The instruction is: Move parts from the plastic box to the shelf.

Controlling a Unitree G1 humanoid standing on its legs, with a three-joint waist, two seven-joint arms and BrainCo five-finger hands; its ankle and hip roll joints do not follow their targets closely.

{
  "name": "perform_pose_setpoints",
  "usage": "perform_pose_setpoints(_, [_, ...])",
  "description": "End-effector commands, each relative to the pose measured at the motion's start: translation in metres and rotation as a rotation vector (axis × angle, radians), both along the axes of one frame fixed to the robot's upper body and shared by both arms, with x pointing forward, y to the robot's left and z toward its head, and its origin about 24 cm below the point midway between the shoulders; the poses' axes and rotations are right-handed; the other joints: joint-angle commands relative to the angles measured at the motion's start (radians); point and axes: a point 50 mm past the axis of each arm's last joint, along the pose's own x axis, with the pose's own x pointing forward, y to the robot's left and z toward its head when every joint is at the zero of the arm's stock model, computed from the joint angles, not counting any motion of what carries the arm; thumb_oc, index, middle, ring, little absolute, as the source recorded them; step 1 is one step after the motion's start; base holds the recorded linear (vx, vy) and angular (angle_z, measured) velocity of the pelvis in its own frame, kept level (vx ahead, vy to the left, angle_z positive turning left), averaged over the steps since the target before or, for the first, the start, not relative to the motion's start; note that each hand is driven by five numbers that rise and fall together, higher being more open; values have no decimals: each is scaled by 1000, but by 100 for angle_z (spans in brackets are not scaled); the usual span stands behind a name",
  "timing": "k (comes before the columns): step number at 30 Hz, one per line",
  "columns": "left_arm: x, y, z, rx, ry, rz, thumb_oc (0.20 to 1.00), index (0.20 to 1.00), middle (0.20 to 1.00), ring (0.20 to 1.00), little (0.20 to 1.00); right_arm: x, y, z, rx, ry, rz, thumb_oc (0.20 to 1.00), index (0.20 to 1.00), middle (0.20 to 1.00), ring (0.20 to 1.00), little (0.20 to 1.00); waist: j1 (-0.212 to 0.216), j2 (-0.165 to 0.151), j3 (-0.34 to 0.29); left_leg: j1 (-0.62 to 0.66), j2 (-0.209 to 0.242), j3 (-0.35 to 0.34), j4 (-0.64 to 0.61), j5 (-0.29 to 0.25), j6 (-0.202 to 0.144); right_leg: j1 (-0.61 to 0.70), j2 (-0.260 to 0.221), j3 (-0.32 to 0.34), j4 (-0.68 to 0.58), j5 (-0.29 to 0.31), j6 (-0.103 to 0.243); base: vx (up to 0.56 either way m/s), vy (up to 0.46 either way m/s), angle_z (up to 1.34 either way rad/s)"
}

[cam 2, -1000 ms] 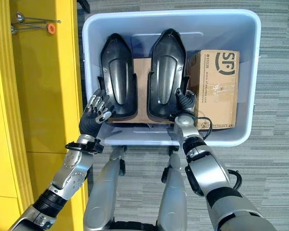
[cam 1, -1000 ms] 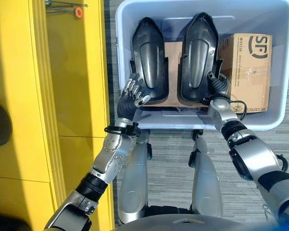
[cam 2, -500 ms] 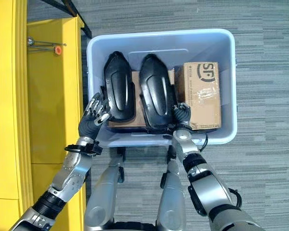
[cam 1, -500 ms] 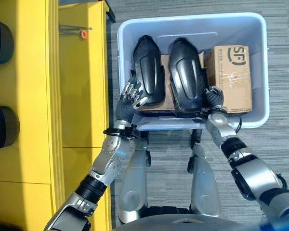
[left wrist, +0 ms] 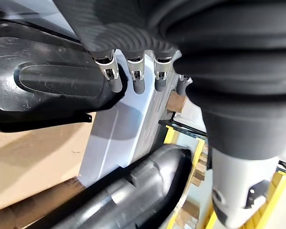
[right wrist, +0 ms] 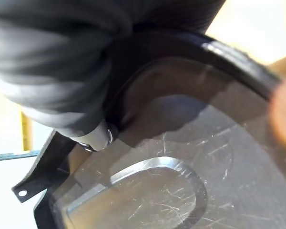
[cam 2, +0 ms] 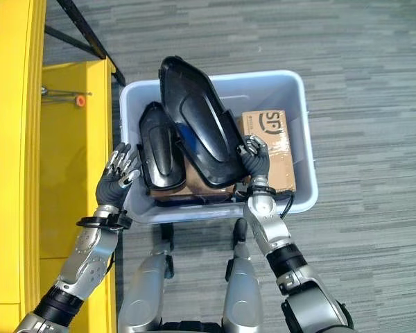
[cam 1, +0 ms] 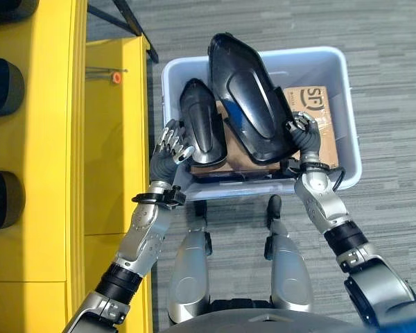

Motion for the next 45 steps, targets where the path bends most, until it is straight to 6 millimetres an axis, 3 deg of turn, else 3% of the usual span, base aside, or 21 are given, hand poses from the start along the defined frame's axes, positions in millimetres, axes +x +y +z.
perform_pose_setpoints(1, [-9,7,4,13,-41,-12,1000,1000,1000,1000,1000,-13,1,11,50,-107,64,200,200,200,200,200,6,2,-99,36,43,-37,50,-75,-18,13,-37,-27,153,-141,21,15,-15,4])
perform_pose_setpoints(10, [-18,23,-4,22,-11,32,1000,1000,1000,1000,1000,-30,9,14,122,-139,201,200,200,200,200,200,-4,18,-152,120,60,-47,41,-74,-29,61,-19,-33,239,-205,5,-3,-53,4])
perform_pose_setpoints(13, [-22,29,-8,22,9,51,1000,1000,1000,1000,1000,-34,13,18,166,-156,258,200,200,200,200,200,-3,22,-164,137,75,-54,51,-71,-33,66,-2,-34,295,-244,-9,-25,-129,5])
perform_pose_setpoints(16, [-27,37,-12,20,30,80,1000,1000,1000,1000,1000,-38,19,30,203,-203,332,200,200,200,200,200,6,25,-158,174,112,-75,66,-58,-48,78,23,-63,413,-320,-45,-51,-201,9])
perform_pose_setpoints(18, [-29,38,-14,18,38,86,1000,1000,1000,1000,1000,-38,21,33,207,-219,348,200,200,200,200,200,9,24,-155,181,122,-79,65,-50,-50,81,30,-71,430,-333,-53,-90,-235,25])
perform_pose_setpoints(20, [-35,44,-21,30,69,114,1000,1000,1000,1000,1000,-36,28,46,190,-266,386,200,200,200,200,200,29,28,-154,186,168,-106,28,15,-65,74,68,-115,471,-373,-84,-167,-368,16])
perform_pose_setpoints(21, [-38,45,-27,22,94,125,1000,1000,1000,1000,1000,-33,34,49,206,-274,413,200,200,200,200,200,52,35,-162,181,198,-127,-39,100,-83,78,91,-154,452,-382,-94,-118,-268,7])
perform_pose_setpoints(22, [-38,45,-27,22,94,125,1000,1000,1000,1000,1000,-33,34,49,206,-274,413,200,200,200,200,200,50,36,-163,182,199,-128,-44,103,-84,79,93,-156,450,-381,-95,-116,-230,34])
perform_pose_setpoints(23, [-39,45,-29,15,101,128,1000,1000,1000,1000,1000,-32,35,50,211,-275,413,200,200,200,200,200,58,39,-168,175,207,-128,-72,145,-92,79,98,-172,439,-383,-97,-64,-111,31])
perform_pose_setpoints(24, [-39,45,-33,6,114,131,1000,1000,1000,1000,1000,-31,33,54,206,-294,409,200,200,200,200,200,63,40,-178,166,214,-111,-112,190,-96,84,96,-200,415,-381,-100,-112,-199,41])
perform_pose_setpoints(25, [-40,43,-38,2,137,125,1000,1000,1000,1000,1000,-32,26,54,198,-304,390,200,200,200,200,200,65,33,-196,153,225,-6,-161,232,-98,113,68,-260,356,-378,-98,-76,-151,31])
perform_pose_setpoints(29, [-36,39,-41,16,142,112,1000,1000,1000,1000,1000,-35,18,51,172,-296,350,200,200,200,200,200,60,26,-198,146,213,54,-156,254,-118,180,52,-310,281,-364,-96,-36,-134,126])
perform_pose_setpoints(31, [-38,38,-39,9,134,113,1000,1000,1000,1000,1000,-37,12,44,170,-268,345,200,200,200,200,200,63,13,-212,191,186,31,-38,158,-85,191,41,-345,215,-310,-106,-155,-70,115])
perform_pose_setpoints(33, [-38,36,-39,-2,130,109,1000,1000,1000,1000,1000,-38,12,38,187,-239,345,200,200,200,200,200,63,5,-238,233,160,-10,60,67,-70,206,32,-373,168,-288,-109,-57,-19,77])
perform_pose_setpoints(34, [-39,36,-39,-2,131,109,1000,1000,1000,1000,1000,-38,12,37,188,-238,345,200,200,200,200,200,61,6,-237,232,162,-13,67,62,-70,210,34,-375,166,-288,-108,-59,51,73])
perform_pose_setpoints(35, [-37,33,-37,-13,119,96,1000,1000,1000,1000,1000,-39,14,39,199,-246,354,200,200,200,200,200,57,3,-255,287,140,-30,115,3,-64,210,26,-403,153,-269,-107,-47,60,68])
perform_pose_setpoints(37, [-38,34,-36,-12,114,97,1000,1000,1000,1000,1000,-39,14,38,210,-242,352,200,200,200,200,200,53,6,-266,318,134,-42,111,-26,-62,208,22,-411,157,-265,-101,-41,160,68])
perform_pose_setpoints(38, [-37,33,-34,-7,105,97,1000,1000,1000,1000,1000,-39,15,37,224,-239,348,200,200,200,200,200,46,15,-280,346,119,-56,53,-72,-51,196,6,-412,175,-239,-81,-25,204,43])
perform_pose_setpoints(39, [-37,32,-34,-8,106,97,1000,1000,1000,1000,1000,-39,15,37,224,-239,348,200,200,200,200,200,45,15,-280,347,118,-56,51,-71,-50,196,4,-413,175,-239,-79,-15,233,30])
perform_pose_setpoints(41, [-37,31,-34,-5,101,78,1000,1000,1000,1000,1000,-42,9,36,237,-239,324,200,200,200,200,200,37,22,-300,345,115,1,-2,-128,-41,206,-44,-439,164,-197,-49,-11,330,37])
perform_pose_setpoints(45, [-38,36,-30,20,85,90,1000,1000,1000,1000,1000,-43,9,31,234,-214,318,200,200,200,200,200,57,13,-310,344,79,5,-26,-155,-31,226,-91,-469,128,-134,-10,-17,243,41])
